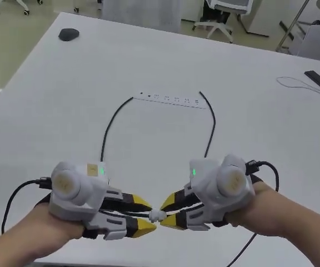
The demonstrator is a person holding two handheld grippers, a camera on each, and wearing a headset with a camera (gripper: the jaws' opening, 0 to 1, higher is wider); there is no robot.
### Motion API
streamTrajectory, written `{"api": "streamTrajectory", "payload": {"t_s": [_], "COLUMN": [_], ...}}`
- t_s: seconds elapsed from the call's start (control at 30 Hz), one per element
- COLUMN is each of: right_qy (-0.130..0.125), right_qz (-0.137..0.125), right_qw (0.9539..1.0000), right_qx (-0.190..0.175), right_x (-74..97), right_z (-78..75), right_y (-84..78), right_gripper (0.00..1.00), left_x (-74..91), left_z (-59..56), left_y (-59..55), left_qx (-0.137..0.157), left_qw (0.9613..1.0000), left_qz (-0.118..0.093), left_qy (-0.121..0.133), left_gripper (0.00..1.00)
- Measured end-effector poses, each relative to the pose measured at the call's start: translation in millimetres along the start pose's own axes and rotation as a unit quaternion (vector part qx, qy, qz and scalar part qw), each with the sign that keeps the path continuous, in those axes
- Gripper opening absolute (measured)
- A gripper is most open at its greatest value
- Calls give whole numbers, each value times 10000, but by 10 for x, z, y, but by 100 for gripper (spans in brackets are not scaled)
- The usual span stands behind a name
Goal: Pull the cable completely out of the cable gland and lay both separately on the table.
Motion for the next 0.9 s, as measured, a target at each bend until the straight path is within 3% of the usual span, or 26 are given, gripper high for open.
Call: {"api": "streamTrajectory", "payload": {"t_s": [0.17,0.53,0.67,0.9], "right_qy": [15,23,-37,8], "right_qz": [-43,-159,-387,-610], "right_qw": [10000,9997,9992,9979], "right_qx": [76,210,58,-235], "right_x": [-10,-17,21,57], "right_z": [6,-11,-31,-10], "right_y": [-13,-15,-20,-31], "right_gripper": [7,7,7,7], "left_x": [-11,-11,19,17], "left_z": [6,18,18,-15], "left_y": [-6,-4,16,29], "left_qx": [44,-37,-42,-187], "left_qw": [9999,9998,9995,9990], "left_qz": [-8,-144,-288,-361], "left_qy": [-93,-130,-132,-182], "left_gripper": [16,16,16,16]}}
Point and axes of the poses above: the centre of the closed fingertips' face, and the gripper's own axes: x roughly backward along the fingers, z roughly to its left, y roughly out of its top, the point moved 7 cm from there along x, roughly backward along the fingers, and after that the axes turned 5 degrees about x, right-handed, at the moved point
